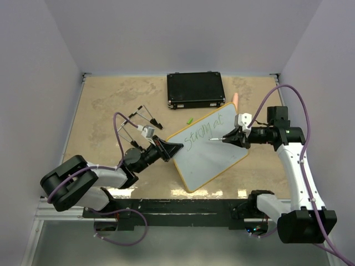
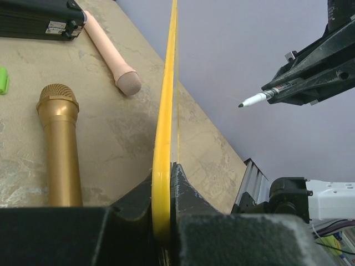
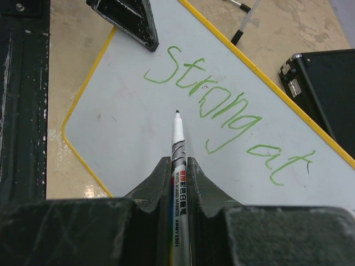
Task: Write a sentence on the whiteboard
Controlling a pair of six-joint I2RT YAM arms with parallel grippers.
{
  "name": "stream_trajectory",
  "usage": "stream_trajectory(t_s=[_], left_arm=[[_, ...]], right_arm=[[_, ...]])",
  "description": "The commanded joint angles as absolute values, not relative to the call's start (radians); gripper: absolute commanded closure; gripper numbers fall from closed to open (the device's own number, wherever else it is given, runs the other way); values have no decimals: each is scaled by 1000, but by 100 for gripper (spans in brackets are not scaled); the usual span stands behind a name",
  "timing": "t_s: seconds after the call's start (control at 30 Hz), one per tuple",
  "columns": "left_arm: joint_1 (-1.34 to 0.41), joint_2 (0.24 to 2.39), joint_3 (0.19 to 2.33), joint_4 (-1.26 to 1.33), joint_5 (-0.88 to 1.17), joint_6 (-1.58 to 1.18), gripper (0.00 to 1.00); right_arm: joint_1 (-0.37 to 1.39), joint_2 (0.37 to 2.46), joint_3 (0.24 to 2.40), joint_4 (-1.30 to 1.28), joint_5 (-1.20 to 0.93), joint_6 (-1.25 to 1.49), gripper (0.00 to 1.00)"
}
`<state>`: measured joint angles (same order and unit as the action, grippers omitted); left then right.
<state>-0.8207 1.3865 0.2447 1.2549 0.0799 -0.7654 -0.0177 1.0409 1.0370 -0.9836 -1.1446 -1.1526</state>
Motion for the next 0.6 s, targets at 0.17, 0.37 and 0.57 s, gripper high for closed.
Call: stream_trajectory(t_s=[0.17,0.37,0.57], left_arm=[[-828,1370,215,1250,34,-676,100],[-828,1355,209,1243,23,-678,100],[-828,1338,199,1233,20,-681,100]], right_arm=[[-15,1039,1022,-999,-1175,-1198,100],[-15,1028,1014,-993,-1180,-1195,100],[-17,1023,997,-943,-1177,-1124,100]])
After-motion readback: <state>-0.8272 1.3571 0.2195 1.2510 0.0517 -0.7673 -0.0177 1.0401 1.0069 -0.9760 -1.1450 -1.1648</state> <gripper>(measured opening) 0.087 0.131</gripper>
